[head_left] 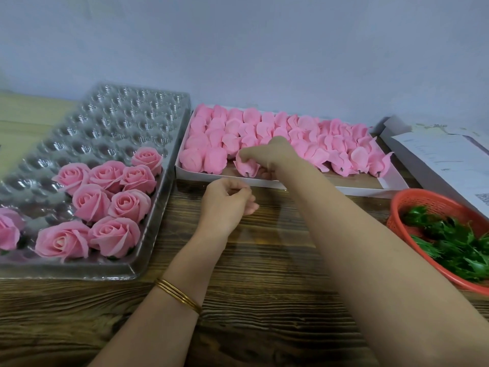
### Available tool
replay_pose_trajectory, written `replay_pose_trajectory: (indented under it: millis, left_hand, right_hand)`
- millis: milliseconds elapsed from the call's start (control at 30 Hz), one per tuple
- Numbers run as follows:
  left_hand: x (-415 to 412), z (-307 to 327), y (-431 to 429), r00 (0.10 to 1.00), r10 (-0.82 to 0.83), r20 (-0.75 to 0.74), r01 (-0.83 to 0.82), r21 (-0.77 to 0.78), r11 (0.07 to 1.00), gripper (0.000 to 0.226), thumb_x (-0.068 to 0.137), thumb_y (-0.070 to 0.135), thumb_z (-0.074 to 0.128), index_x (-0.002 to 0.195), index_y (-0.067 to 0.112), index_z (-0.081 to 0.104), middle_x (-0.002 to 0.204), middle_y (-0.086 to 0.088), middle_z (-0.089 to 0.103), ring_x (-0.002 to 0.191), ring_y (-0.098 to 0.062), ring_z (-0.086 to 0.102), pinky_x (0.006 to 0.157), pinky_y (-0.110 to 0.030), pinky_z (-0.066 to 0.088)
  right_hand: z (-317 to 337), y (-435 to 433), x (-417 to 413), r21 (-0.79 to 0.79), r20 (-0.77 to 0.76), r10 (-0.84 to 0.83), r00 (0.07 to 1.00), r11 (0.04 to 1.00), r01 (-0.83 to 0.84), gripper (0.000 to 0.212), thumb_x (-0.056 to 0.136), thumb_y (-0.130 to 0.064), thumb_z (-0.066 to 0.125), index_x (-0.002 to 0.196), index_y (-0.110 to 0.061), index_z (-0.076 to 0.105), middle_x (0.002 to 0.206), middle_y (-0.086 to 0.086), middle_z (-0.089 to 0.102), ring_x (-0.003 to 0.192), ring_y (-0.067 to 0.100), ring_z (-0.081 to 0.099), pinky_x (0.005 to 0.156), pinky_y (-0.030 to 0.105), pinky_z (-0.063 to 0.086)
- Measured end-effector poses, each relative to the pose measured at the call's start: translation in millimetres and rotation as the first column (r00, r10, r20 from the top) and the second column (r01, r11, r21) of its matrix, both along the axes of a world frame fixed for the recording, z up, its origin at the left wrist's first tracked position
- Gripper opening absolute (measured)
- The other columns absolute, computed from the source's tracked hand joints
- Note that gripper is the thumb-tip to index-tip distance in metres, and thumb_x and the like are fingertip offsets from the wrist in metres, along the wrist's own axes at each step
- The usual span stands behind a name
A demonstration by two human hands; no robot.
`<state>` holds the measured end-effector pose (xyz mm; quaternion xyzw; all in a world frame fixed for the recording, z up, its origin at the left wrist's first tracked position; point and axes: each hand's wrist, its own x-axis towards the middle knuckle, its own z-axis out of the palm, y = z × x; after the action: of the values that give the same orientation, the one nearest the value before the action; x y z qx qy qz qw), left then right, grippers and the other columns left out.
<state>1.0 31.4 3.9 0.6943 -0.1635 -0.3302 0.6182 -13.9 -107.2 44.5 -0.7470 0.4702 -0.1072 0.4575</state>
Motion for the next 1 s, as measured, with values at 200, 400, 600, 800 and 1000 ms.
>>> replay_pose_trajectory:
  millis: [200, 400, 600, 800, 1000]
  left_hand:
    - [3, 2, 2, 0.978, -0.047, -0.203, 0.025, -0.109, 0.994, 0.009, 0.093, 0.003, 0.063, 0.101, 0.008, 0.066, 0.106, -0.015, 0.072, 0.092, -0.016, 0.074, 0.084, -0.024, 0.058]
    - [8, 4, 3, 0.93, -0.093, -0.357, 0.01, -0.226, 0.974, 0.014, 0.091, 0.003, 0.066, 0.105, 0.001, 0.066, 0.108, -0.018, 0.073, 0.097, -0.021, 0.074, 0.089, -0.031, 0.058]
    - [9, 10, 7, 0.873, -0.293, -0.39, 0.114, -0.423, 0.899, 0.028, 0.09, -0.006, 0.056, 0.117, -0.004, 0.063, 0.113, -0.021, 0.072, 0.106, -0.031, 0.071, 0.095, -0.04, 0.057]
    - [6, 11, 10, 0.846, -0.428, -0.318, 0.27, -0.437, 0.858, 0.045, 0.084, -0.019, 0.046, 0.126, -0.006, 0.059, 0.122, -0.023, 0.068, 0.114, -0.034, 0.067, 0.098, -0.046, 0.054]
    - [3, 6, 10, 0.861, -0.446, -0.244, 0.367, -0.309, 0.877, 0.033, 0.089, -0.009, 0.061, 0.12, 0.0, 0.064, 0.111, -0.02, 0.073, 0.104, -0.028, 0.071, 0.09, -0.037, 0.059]
  right_hand:
    - [14, -2, -5, 0.012, 0.028, 0.016, 0.999, 1.0, -0.016, 0.021, 0.068, -0.014, 0.074, 0.08, -0.007, 0.058, 0.063, 0.006, 0.054, 0.05, 0.017, 0.051, 0.054, 0.027, 0.048]
    - [37, 12, -24, 0.038, 0.178, 0.023, 0.984, 0.999, -0.03, 0.025, 0.072, -0.014, 0.075, 0.059, -0.01, 0.054, 0.038, -0.001, 0.049, 0.035, 0.013, 0.047, 0.045, 0.022, 0.044]
    - [29, 44, -59, -0.054, 0.297, 0.117, 0.948, 0.993, -0.106, 0.021, 0.075, -0.015, 0.075, 0.06, -0.006, 0.062, 0.054, 0.005, 0.058, 0.053, 0.015, 0.054, 0.059, 0.032, 0.049]
    - [9, 55, -78, -0.028, 0.404, 0.082, 0.911, 0.997, -0.077, 0.009, 0.075, -0.007, 0.075, 0.083, -0.005, 0.07, 0.07, 0.008, 0.065, 0.064, 0.014, 0.059, 0.06, 0.029, 0.05]
    - [-11, 58, -87, 0.013, 0.459, 0.073, 0.886, 0.996, -0.089, 0.015, 0.078, -0.003, 0.075, 0.092, -0.007, 0.072, 0.077, 0.009, 0.068, 0.071, 0.013, 0.061, 0.065, 0.029, 0.051]
